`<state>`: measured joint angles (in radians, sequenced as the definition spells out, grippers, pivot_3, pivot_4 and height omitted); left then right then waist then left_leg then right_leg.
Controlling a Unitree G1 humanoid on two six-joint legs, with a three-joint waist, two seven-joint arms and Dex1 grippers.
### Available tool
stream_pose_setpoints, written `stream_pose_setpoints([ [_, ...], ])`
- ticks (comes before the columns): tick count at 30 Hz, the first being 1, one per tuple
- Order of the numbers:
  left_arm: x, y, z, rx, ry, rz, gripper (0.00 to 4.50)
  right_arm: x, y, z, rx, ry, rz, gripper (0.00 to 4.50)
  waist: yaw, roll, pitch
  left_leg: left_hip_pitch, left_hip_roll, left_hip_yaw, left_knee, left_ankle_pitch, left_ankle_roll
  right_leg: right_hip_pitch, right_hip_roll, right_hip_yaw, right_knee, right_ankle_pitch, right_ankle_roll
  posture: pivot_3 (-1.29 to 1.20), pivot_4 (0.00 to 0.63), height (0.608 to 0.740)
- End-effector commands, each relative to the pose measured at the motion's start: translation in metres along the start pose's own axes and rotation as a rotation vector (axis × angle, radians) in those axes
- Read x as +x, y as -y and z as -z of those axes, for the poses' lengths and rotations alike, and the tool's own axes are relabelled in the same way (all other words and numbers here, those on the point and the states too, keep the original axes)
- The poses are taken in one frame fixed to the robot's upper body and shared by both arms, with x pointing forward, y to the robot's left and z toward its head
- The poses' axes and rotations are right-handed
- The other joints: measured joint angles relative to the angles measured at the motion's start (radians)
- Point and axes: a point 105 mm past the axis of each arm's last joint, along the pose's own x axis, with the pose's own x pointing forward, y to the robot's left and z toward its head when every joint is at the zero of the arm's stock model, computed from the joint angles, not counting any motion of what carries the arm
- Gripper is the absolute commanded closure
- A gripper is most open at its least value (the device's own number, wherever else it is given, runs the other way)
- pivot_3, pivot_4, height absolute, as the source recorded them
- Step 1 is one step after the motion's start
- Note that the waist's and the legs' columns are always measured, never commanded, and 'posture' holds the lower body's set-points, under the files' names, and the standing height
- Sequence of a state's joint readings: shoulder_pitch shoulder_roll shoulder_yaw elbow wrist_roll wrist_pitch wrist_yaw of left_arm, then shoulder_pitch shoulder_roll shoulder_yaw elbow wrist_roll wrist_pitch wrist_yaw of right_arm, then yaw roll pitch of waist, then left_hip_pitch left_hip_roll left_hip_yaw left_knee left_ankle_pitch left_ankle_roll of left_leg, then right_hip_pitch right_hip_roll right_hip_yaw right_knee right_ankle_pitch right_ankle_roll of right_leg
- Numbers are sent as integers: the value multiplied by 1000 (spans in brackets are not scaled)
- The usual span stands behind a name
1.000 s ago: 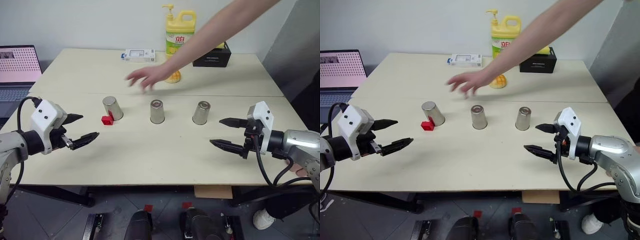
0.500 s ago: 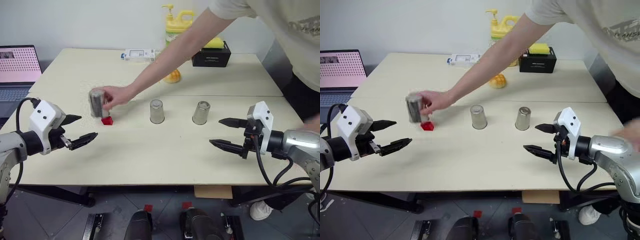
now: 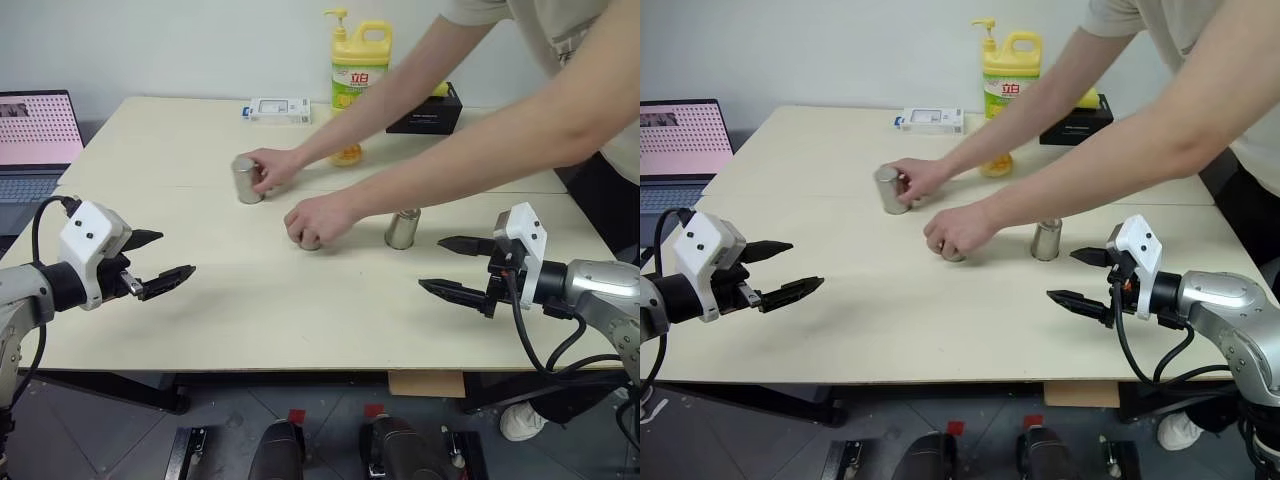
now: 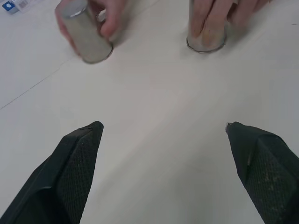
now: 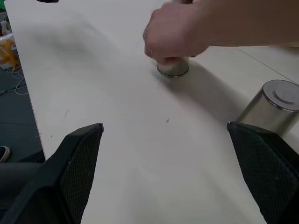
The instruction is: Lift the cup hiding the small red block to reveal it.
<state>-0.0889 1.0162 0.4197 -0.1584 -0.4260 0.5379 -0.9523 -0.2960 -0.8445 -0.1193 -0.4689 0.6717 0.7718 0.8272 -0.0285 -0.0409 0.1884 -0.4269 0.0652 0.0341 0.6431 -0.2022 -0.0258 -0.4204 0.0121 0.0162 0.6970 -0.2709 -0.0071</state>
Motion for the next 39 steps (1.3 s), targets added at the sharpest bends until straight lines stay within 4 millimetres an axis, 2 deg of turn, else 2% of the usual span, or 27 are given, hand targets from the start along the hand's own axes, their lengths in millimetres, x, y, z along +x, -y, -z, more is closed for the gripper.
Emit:
stream_pose_setpoints([
  [1,-4,-3,-10,39,16,-15,36,-2,-2,-13,-47,33,-4,0,0,0,0,0,0,0,0,0,0,0,0,0,0,0,0,0,150,740],
  [15,-1,2,-12,43,22,12,36,5,-4,-18,-25,62,-9,0,0,0,0,0,0,0,0,0,0,0,0,0,0,0,0,0,150,740],
  [22,2,7,-14,49,26,41,36,25,-8,-34,-22,120,-31,0,0,0,0,0,0,0,0,0,0,0,0,0,0,0,0,0,150,740],
  [28,4,26,-20,35,45,169,36,66,-10,-50,-70,152,-39,0,-4,0,0,0,0,0,0,0,0,-1,1,0,0,0,0,0,150,740],
  [32,7,35,-26,47,66,220,36,106,-1,-60,-79,112,7,0,-5,0,0,0,0,0,0,0,0,-1,1,0,1,0,0,0,150,740],
  [39,14,42,-16,65,25,245,36,157,12,-77,-75,96,39,0,-1,0,0,-1,0,0,0,0,0,-2,2,0,0,0,-1,0,150,740],
])
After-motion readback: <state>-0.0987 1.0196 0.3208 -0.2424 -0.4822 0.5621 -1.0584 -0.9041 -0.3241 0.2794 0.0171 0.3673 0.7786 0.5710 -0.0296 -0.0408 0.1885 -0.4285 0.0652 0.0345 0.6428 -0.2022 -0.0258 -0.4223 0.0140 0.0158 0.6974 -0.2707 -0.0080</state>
